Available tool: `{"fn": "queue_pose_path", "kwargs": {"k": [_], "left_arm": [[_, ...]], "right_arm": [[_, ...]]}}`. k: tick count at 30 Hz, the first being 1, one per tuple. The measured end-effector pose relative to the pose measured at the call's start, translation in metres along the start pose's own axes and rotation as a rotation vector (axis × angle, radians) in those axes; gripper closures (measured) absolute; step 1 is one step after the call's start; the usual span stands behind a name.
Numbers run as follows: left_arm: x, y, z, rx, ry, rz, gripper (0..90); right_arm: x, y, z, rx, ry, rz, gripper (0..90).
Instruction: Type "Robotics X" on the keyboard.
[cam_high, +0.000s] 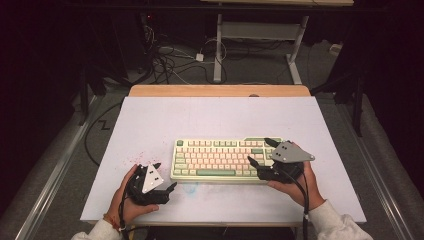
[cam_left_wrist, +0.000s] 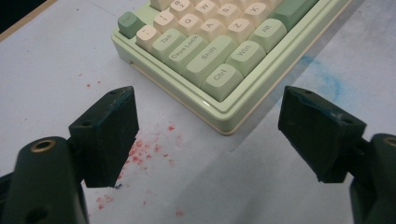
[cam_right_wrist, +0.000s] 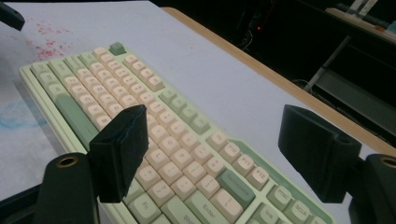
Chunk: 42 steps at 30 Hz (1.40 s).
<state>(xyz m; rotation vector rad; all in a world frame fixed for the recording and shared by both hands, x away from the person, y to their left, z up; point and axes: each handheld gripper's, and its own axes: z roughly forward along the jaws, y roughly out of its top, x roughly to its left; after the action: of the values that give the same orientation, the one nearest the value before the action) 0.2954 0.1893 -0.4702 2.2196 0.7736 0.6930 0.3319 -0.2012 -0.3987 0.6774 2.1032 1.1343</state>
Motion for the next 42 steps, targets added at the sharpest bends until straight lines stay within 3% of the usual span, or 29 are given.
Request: {"fn": "queue_pose_path", "kwargs": {"k": [8, 13, 16, 19, 23, 32, 42], "left_arm": [[0.000, 0.003, -0.003, -0.014, 0.009, -0.011, 20.5], [0.002, 0.005, -0.007, -0.038, 0.003, -0.041, 21.1], [0.005, 0.008, -0.006, -0.015, 0.025, -0.050, 21.1], [0.008, 0.008, -0.005, -0.002, -0.002, -0.087, 20.6], [0.009, 0.013, -0.005, -0.001, -0.022, -0.096, 21.7], [0.003, 0.039, 0.000, -0.006, -0.076, -0.070, 38.8], [0.006, 0.059, 0.015, 0.010, -0.156, -0.060, 75.6]], "right_arm": [[-0.006, -0.013, -0.014, 0.002, -0.033, 0.009, 24.3], [-0.007, -0.023, -0.023, -0.002, -0.051, 0.008, 24.1], [-0.008, -0.029, -0.027, 0.001, -0.059, 0.012, 24.1], [-0.007, -0.035, -0.030, 0.019, -0.079, 0.007, 24.1], [-0.006, -0.044, -0.035, 0.027, -0.092, 0.020, 24.1], [-0.001, -0.060, -0.044, 0.076, -0.096, 0.013, 24.1], [0.002, -0.066, -0.046, 0.096, -0.083, 0.012, 24.1]]}}
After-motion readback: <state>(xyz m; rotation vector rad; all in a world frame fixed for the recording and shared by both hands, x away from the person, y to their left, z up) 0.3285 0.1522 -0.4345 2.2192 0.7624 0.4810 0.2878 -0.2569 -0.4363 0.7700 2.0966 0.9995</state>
